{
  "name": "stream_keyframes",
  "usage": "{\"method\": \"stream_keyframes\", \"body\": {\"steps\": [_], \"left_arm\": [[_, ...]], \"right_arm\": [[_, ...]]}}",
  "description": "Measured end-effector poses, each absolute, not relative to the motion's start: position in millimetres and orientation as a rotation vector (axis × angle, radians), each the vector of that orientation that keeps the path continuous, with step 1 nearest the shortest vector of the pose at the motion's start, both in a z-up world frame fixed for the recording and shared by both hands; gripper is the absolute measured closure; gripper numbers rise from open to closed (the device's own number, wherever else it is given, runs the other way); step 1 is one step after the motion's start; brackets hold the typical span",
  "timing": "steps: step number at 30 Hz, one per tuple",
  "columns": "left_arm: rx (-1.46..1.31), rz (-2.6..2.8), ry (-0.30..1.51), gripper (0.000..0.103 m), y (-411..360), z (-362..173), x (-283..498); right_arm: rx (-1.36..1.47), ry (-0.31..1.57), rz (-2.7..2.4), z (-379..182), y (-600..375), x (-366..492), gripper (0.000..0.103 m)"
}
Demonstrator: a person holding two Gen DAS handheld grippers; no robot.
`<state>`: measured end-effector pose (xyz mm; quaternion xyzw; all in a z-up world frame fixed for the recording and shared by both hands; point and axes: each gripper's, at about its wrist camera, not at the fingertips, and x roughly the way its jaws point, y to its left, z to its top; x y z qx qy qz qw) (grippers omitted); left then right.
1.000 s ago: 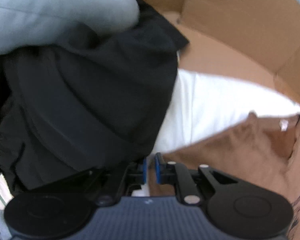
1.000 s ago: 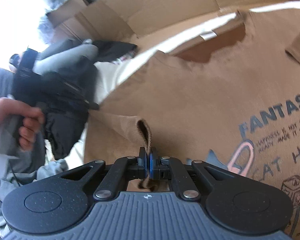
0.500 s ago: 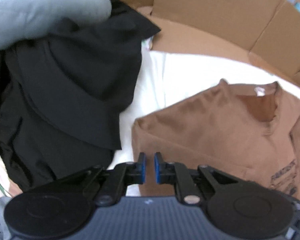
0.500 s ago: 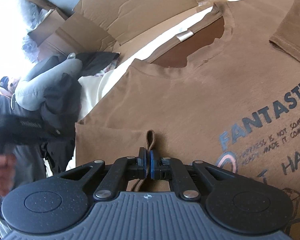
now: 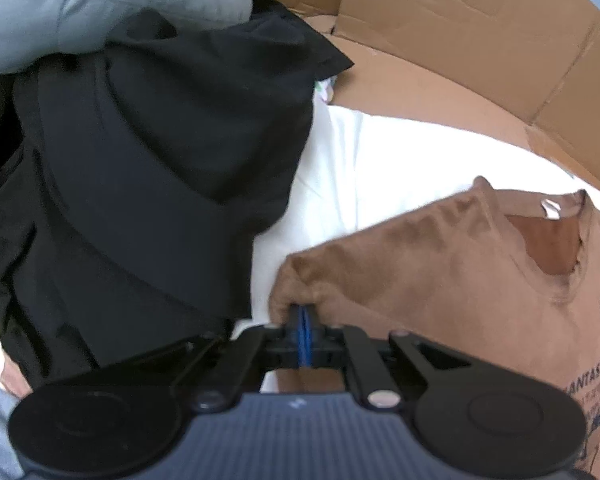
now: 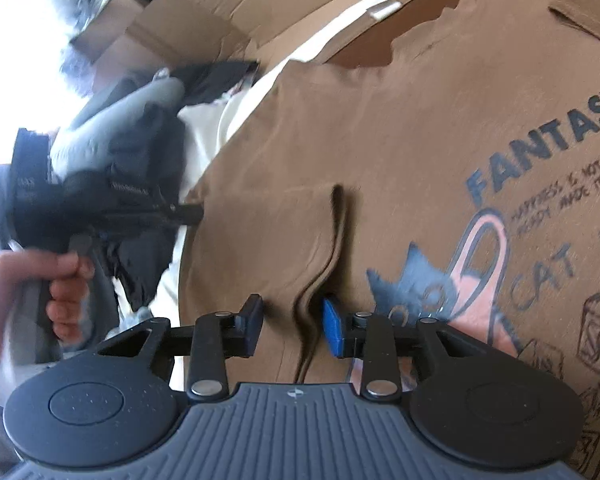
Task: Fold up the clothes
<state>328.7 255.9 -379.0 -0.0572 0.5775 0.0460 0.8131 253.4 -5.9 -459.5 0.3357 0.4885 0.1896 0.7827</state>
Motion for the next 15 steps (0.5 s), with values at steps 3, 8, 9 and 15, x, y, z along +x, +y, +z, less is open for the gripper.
{"method": "stream_keyframes", "body": {"steps": [3, 8, 9, 15], "left_arm": [[-0.120, 0.085, 1.232, 0.097, 254, -372, 312], [-0.144, 0.067, 1.229, 0.097, 254, -359, 277], [-0.145, 0.063, 1.230, 0.097, 254, -357, 273], [-0.157, 0.033, 1.236, 0.097, 261, -347, 247]], "right_arm": [[0.698, 1.071, 0.418, -457, -5, 253, 0.098], [0.655, 1.078, 0.385, -447, -9, 249, 0.102], [0.648, 1.083, 0.369, -446, -10, 247, 0.100], [0.674, 1.135, 0.368, -443, -11, 228, 0.099]]}}
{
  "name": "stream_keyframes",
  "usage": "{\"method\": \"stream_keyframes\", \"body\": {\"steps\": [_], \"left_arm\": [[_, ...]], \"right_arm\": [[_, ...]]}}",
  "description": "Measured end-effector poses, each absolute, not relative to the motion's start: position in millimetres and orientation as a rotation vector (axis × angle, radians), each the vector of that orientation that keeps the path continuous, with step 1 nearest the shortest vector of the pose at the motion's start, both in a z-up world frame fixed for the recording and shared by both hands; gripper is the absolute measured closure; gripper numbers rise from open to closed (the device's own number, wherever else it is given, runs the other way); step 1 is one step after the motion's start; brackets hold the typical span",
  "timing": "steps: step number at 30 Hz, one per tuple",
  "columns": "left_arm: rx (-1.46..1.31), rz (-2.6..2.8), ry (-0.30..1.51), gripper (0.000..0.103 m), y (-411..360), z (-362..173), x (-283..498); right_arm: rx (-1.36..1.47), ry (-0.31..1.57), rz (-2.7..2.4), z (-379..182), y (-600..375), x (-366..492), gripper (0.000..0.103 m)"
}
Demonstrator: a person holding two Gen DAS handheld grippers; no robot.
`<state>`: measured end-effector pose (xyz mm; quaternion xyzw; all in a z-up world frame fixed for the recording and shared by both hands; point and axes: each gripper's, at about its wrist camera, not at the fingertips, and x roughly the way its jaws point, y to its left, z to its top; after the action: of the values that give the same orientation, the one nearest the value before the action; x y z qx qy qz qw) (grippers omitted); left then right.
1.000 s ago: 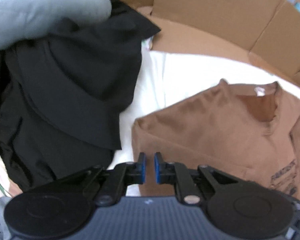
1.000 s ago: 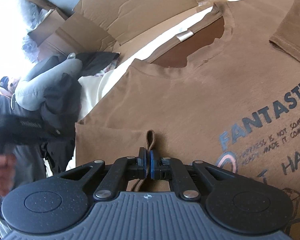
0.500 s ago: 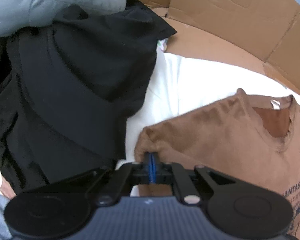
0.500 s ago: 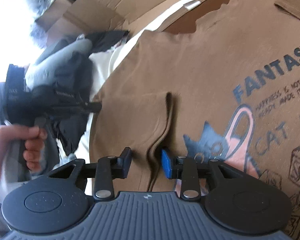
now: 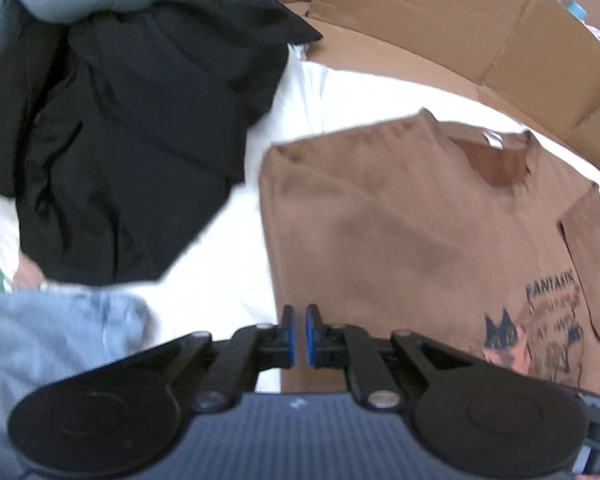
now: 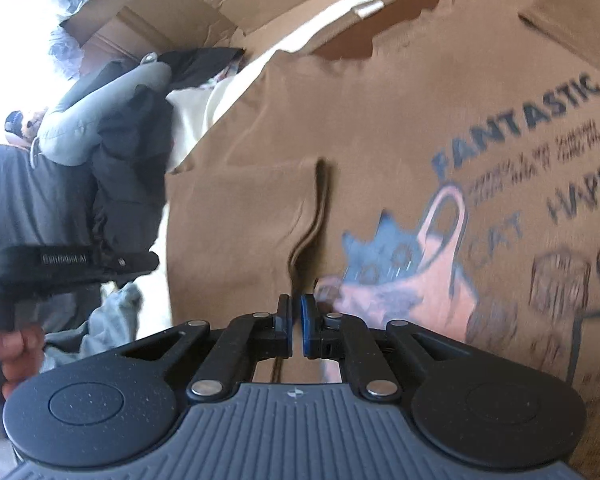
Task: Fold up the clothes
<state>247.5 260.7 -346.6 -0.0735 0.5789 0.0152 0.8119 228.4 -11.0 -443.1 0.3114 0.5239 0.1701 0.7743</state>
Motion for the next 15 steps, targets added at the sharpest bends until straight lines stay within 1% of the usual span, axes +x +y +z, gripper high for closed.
{"method": "stream_keyframes", "body": {"steps": [2, 3, 4, 5, 11, 15], "left_arm": [[-0.172, 0.026, 1.237, 0.097, 250, -347, 234], [-0.177, 0.024, 1.239, 0.097, 250, -347, 233], [-0.180, 0.024, 1.243, 0.097, 250, -346, 234], [-0.183, 0.023, 1.247, 0.097, 250, -347, 232], [-0.168, 0.023, 1.266, 0.097, 242, -367, 217], [-0.171, 0.045, 1.278, 0.096, 246, -379, 212]], "right_arm": [[0.671, 1.152, 0.389, -442, -6, 221, 0.096], [0.676, 1.161, 0.393, -442, -5, 218, 0.090], [0.683, 1.170, 0.394, -442, -4, 214, 0.080], [0.690, 1.178, 0.396, -443, -3, 210, 0.075], [0.693, 1.214, 0.397, -448, 4, 194, 0.071], [0.714, 1.238, 0.387, -452, 8, 189, 0.070]]}}
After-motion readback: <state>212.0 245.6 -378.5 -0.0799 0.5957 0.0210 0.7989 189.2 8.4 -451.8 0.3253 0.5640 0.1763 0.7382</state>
